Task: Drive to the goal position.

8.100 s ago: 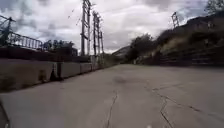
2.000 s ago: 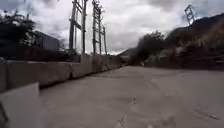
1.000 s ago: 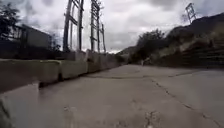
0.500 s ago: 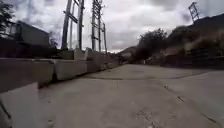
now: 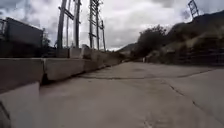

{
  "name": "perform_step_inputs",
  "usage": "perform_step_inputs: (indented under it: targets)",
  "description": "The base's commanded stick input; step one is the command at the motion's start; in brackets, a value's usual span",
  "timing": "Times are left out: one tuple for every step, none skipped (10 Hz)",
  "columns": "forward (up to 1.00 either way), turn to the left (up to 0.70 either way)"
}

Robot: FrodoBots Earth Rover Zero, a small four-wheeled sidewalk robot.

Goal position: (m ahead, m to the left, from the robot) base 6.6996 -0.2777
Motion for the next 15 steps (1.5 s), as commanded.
perform_step_inputs:
  targets:
    - [0.70,0.00]
    - [0.70,0.00]
    - [0.70,0.00]
    - [0.70,0.00]
    - [0.70,0.00]
    - [0.70,0.00]
    - [0.70,0.00]
    - [0.70,0.00]
    - [0.70,0.00]
    - [0.70,0.00]
    - [0.70,0.00]
    - [0.70,0.00]
    - [0.70,0.00]
    - [0.70,0.00]
    - [0.70,0.00]
